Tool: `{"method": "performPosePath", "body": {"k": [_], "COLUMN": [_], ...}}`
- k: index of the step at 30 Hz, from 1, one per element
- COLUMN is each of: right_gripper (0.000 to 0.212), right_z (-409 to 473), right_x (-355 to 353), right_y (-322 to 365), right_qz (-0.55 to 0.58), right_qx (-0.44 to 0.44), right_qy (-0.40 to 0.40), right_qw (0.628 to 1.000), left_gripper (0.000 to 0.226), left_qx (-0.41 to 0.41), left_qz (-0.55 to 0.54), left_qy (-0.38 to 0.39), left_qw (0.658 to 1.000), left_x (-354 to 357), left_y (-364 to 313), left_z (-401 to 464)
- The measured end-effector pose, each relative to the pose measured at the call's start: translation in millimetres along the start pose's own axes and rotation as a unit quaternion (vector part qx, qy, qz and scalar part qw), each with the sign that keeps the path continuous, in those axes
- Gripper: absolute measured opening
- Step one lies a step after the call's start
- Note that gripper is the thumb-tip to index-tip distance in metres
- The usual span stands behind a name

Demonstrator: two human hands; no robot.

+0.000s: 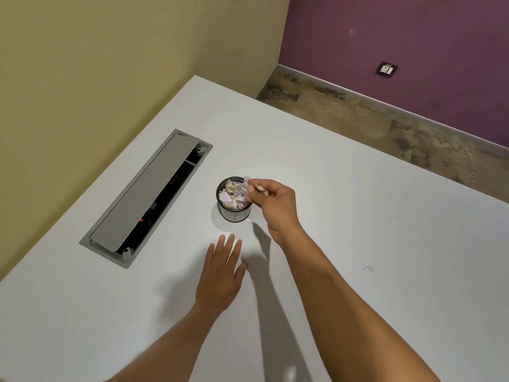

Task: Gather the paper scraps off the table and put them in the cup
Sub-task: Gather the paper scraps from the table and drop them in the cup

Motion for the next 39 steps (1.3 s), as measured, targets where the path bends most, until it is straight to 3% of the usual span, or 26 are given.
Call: {"method": "performPosePath", "body": {"k": [7,16,27,33,39], "right_gripper": [0.034,0.062,0.040,0.024,0.035], "right_z": [14.3,14.4,29.0,28.1,31.3], "right_x": [19.2,25.0,9.7,6.9,18.0], "right_y": [5.6,13.9,14.4,11.4,5.5], "right_qz": [-0.250,-0.401,-0.381,-0.453,-0.546], "right_qx": [-0.062,-0.127,-0.099,-0.173,-0.126], "right_qy": [-0.012,0.010,0.002,-0.049,-0.003], "right_qw": [0.966,0.907,0.919,0.873,0.828], "left_gripper": [0.058,0.061,0.059,0.059,0.059], "left_qx": [-0.015,-0.010,-0.013,-0.016,-0.015], "left_qz": [-0.025,-0.026,-0.004,-0.003,-0.009], "left_qy": [0.004,-0.014,-0.019,-0.013,-0.013], "left_qw": [1.000,1.000,1.000,1.000,1.000], "left_x": [4.3,5.2,5.8,5.4,4.3], "left_y": [-1.1,0.8,0.7,0.5,-1.0], "left_z": [-0.5,-0.8,-0.8,-0.9,-0.6]}}
Point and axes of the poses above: each hand's wrist, its own z-axis towards the middle knuckle, its own x-axis out of the palm, y = z × x, the point moved 4 cm from there along z, towards the middle knuckle, and after that the axes turned 7 degrees about x, right-handed, at the moved point
